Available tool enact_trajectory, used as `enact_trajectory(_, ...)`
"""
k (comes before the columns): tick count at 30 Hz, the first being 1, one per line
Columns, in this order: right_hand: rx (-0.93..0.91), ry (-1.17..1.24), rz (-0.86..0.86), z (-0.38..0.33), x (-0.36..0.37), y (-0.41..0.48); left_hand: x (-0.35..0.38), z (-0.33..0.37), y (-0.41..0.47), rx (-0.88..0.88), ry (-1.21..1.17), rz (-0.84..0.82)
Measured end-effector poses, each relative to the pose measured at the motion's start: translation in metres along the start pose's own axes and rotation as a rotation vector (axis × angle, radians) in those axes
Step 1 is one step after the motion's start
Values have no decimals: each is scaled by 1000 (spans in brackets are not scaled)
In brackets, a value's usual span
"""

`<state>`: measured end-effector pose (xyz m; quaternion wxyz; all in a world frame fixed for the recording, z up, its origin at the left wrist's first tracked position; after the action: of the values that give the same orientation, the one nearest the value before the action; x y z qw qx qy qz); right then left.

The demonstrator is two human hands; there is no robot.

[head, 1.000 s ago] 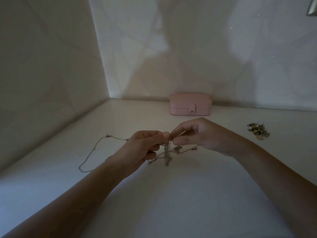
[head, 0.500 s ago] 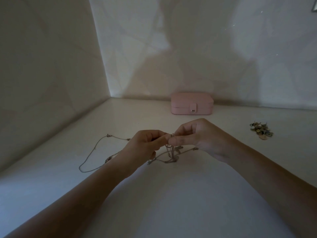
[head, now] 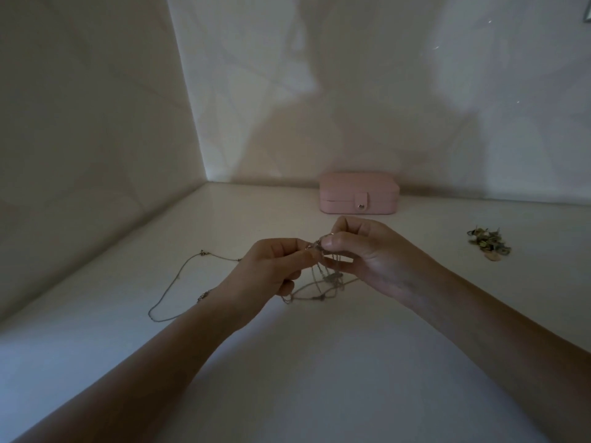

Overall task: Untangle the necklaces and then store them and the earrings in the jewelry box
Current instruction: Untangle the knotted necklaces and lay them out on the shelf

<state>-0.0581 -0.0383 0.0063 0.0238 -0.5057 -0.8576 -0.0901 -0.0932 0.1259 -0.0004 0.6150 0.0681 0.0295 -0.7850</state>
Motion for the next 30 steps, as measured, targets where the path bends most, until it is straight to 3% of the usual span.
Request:
enact_trajectory(4, 5, -24, 32, 6, 2, 1, -3, -1, 2, 43, 124, 174)
enact_trajectory(8, -13, -128, 112, 7, 1, 3, -6, -2, 3, 28, 95, 248)
enact_trajectory(13, 106, 193, -31, 6, 0, 6, -6, 0, 1, -29, 3, 162)
enact_trajectory(17, 76, 433, -195, 0, -5, 4, -10, -3, 3, -65, -116, 212)
enact_trajectory(20, 65, 230, -123, -11, -6, 0, -11, -1, 2, -42, -286, 172)
enact_trajectory(24, -12, -309, -31, -20, -12, -7, -5, -1, 1, -25, -413, 25)
enact_trajectory(30, 4, -317, 99, -12, -4, -5, -3, -1, -1, -61, -520, -42)
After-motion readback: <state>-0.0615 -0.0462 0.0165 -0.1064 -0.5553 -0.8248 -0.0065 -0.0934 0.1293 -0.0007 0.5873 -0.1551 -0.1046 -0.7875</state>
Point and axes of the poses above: each hand's wrist, its own y-axis towards the middle knuckle, its own x-axis out of the palm, z = x × y, the point moved 1 cm from there along y, towards the middle knuckle, and after that the axes turned 3 degrees about -x, right-handed, at the moved point
